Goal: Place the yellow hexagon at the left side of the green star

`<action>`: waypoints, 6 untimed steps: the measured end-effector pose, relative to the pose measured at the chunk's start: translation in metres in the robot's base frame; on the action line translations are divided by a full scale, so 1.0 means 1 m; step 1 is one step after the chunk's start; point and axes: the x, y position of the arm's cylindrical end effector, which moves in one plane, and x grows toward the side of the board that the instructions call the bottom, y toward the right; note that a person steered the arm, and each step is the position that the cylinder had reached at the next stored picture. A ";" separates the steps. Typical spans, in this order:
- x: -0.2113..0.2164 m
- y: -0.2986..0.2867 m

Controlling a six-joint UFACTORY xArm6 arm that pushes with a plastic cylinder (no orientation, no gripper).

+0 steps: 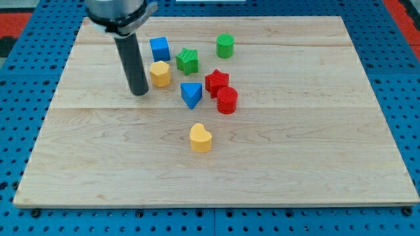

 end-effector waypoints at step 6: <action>-0.093 0.028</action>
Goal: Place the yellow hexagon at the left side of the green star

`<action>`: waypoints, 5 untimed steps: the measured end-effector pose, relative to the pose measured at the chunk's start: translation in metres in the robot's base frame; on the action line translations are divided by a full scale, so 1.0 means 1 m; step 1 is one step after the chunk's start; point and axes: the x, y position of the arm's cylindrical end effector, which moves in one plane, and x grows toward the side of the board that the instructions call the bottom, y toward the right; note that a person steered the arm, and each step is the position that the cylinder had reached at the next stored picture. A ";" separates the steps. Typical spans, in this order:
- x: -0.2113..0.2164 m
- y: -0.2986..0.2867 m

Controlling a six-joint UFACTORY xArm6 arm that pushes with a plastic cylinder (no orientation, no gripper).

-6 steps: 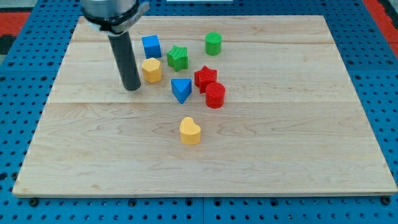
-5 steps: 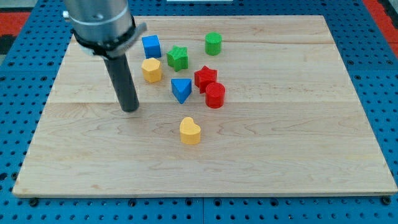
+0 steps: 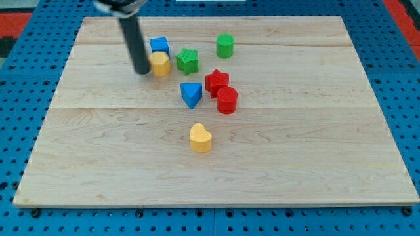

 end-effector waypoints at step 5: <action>-0.047 0.094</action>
